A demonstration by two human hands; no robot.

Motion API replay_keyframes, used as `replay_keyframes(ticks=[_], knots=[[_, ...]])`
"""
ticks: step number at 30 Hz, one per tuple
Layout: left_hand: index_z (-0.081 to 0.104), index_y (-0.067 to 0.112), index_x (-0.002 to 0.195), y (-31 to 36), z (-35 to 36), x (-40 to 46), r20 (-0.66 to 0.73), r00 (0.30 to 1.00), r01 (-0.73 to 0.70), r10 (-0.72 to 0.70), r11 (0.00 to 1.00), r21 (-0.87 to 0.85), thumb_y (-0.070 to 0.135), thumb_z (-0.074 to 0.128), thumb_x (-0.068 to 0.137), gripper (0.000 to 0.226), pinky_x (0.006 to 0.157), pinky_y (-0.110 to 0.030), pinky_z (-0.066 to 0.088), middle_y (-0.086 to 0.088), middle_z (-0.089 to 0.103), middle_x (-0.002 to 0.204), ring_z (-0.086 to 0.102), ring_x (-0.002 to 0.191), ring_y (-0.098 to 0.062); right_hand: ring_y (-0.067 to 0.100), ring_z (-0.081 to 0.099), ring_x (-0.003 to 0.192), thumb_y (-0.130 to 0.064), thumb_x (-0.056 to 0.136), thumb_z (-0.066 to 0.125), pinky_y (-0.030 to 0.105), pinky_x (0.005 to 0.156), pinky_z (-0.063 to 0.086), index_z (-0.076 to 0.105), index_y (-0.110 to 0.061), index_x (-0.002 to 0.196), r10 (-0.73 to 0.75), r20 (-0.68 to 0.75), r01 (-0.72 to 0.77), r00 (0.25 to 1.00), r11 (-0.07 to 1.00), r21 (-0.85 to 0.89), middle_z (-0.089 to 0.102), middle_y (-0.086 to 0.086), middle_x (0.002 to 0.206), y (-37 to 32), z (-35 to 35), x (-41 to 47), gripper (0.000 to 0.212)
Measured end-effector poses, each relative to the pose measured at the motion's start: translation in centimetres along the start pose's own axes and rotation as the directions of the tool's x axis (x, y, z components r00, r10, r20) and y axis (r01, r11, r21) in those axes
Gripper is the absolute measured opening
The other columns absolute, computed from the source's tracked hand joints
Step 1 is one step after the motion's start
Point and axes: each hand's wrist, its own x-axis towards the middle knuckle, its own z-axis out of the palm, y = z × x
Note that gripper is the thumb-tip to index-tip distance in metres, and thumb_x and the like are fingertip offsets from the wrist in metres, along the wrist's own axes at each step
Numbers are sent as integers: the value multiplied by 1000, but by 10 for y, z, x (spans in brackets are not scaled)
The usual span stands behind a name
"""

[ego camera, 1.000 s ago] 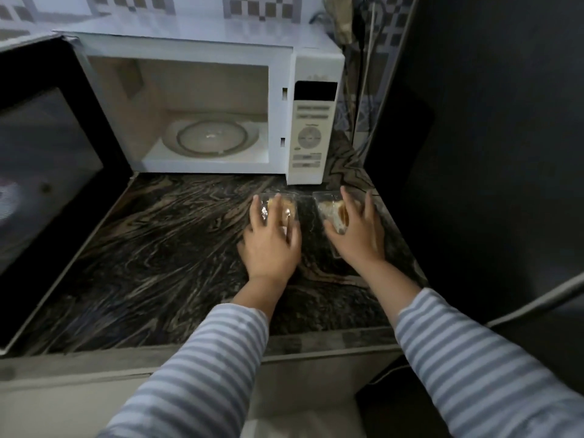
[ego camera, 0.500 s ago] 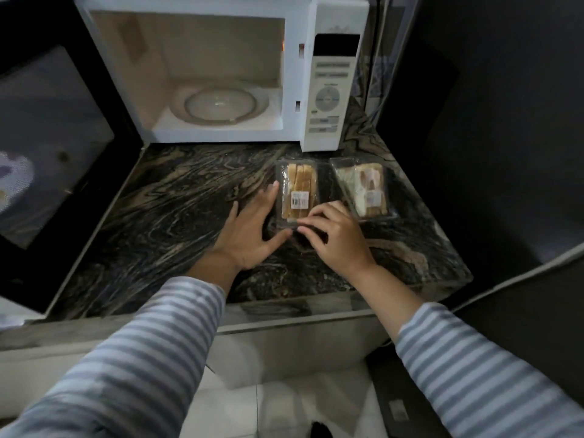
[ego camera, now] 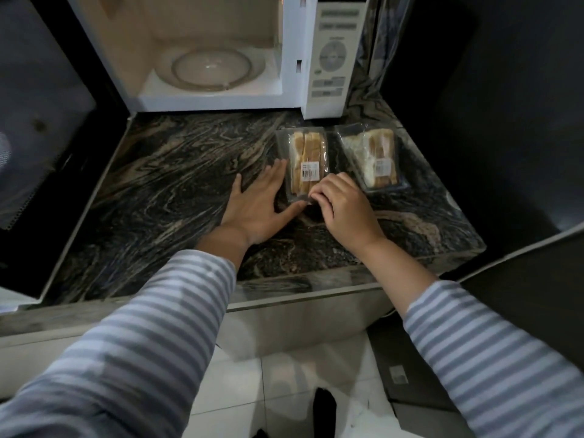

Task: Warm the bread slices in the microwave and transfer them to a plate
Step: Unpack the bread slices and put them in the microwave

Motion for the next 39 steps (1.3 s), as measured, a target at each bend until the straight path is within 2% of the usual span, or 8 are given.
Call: replay_keyframes(ticks=[9,17,22,26,32,34,36,39], knots=[[-10,28,152,0,0,-2,28,1000,-2,1,999,50,65,26,92,79,118,-50,-3,4,7,162,-3,147,-7,25,54,83,1,91,55,29,77,42,62,-2,85,-57,20,56,998,998,22,60,10,85,0,2,0,10],[-15,28,151,3,-2,-2,63,998,-1,-4,997,83,64,22,93,77,118,-50,-3,3,7,162,-6,147,-7,26,52,82,3,92,53,30,76,42,61,-1,84,-76,7,76,997,996,44,59,11,84,2,4,0,11],[-23,33,147,4,-4,-4,68,998,-3,-3,997,80,60,27,95,78,118,-50,-2,4,9,161,-5,147,-7,22,49,84,-4,95,44,29,80,40,60,0,88,-46,-63,50,997,996,78,58,14,87,2,3,-1,18],[-23,32,147,4,-5,-3,61,998,-5,1,997,71,61,27,94,78,118,-49,-3,5,8,161,-4,147,-7,23,49,84,-4,96,44,28,80,40,60,0,89,-41,-70,46,997,996,79,57,14,88,4,4,0,18],[0,35,152,3,-3,-7,-65,998,-7,-4,985,-170,65,29,92,74,119,-48,1,11,-2,161,4,147,-7,23,51,93,-12,98,44,31,84,45,64,1,96,-53,-140,60,989,997,45,60,14,95,1,-1,-1,25],[7,36,152,4,-5,-6,-135,991,-34,-3,962,-270,65,32,91,72,119,-52,7,11,2,161,7,147,-8,25,52,107,-14,100,41,30,95,44,61,1,113,8,-209,5,978,998,62,58,16,110,0,-5,-4,28],[11,36,152,10,-16,-1,-205,979,-94,19,927,-362,68,30,90,72,117,-55,14,9,12,161,11,147,-11,25,47,122,-12,100,38,30,106,37,50,0,130,185,-268,-142,945,975,173,52,17,128,-3,-10,-5,34],[9,36,152,16,-34,11,-209,978,-104,19,910,-401,63,30,94,68,119,-48,14,7,15,160,8,148,-11,22,39,134,-13,101,39,30,111,33,40,-6,141,472,-172,-425,864,869,252,44,12,142,-12,-10,-9,41]])
